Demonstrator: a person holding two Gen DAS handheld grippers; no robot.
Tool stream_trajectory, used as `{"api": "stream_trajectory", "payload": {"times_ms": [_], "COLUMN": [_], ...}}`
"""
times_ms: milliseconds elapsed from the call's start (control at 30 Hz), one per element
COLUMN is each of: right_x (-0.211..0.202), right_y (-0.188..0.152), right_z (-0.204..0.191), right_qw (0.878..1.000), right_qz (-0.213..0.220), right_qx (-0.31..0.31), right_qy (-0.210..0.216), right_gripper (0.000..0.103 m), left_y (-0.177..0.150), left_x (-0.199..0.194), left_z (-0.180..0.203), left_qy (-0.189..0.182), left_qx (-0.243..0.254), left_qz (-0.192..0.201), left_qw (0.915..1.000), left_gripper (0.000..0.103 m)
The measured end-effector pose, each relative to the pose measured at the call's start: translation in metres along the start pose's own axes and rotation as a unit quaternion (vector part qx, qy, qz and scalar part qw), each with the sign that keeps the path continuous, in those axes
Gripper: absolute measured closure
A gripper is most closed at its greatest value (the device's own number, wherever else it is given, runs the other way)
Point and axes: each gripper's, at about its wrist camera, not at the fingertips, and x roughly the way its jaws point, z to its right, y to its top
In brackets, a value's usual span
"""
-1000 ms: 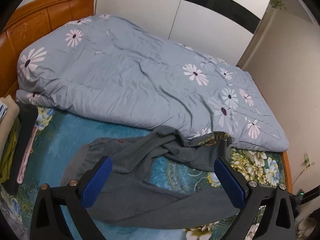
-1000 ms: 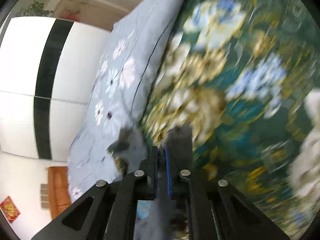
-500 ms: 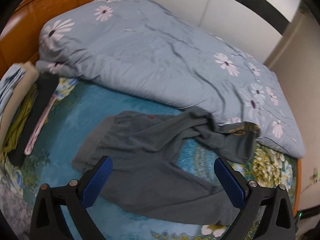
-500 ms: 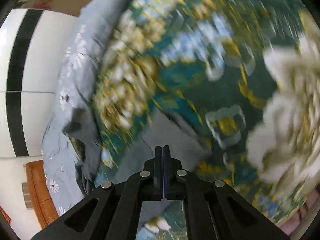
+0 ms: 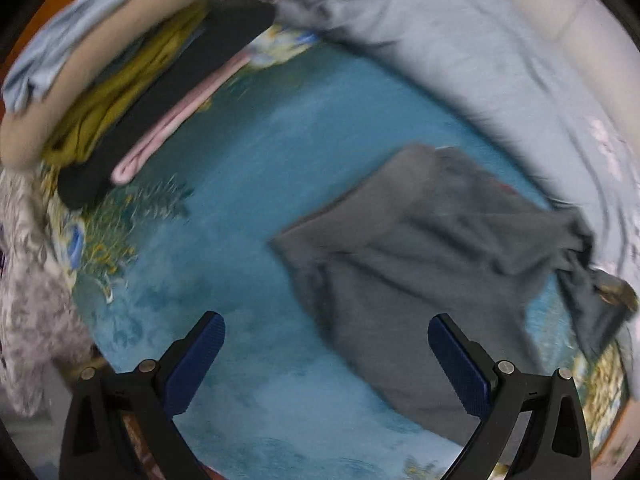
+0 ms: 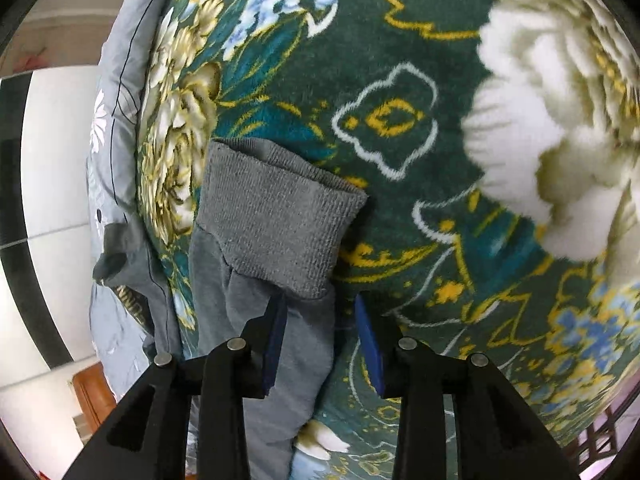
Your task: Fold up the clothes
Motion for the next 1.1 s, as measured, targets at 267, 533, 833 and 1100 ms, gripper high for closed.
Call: {"api": "stream_trajectory", "payload": {"times_ms": [267,533,833,1100], "right_x": [0.013,0.013,-0.017,-0.093], "right_y": [-0.009,-0.018,-0.019,-0.025], "right_z": [-0.010,-0.019,-0.062,-0.077], "right_qw": [1.000,0.999,0.996,0.987], "right_qz": [0.021,0.041,0.084,0.122], "right_qx": [0.001,0.006,-0.026,-0.100], "right_qy": [-0.023,-0.020,-0.002,0.016], "right_gripper": [0.065,0.078,0.100,0.101], "left_y": [0.019,0.040,0.046,0.029], "left_x": [0.081,0.120,0.109,0.034], "left_z": [-0.033,-0.046,-0.032,-0.053], "left_qy": [-0.008,-0.068,-0.086,-0.127], "left_qx": [-0.033,-0.088,-0.087,-0.059], "left_qz": [-0.044,-0.064,-0.055,-0.010], "left_qw": [0.9984,0.9918,0.9909,0.9901], "left_gripper": [0.015,0.046,0.091,0.092]}}
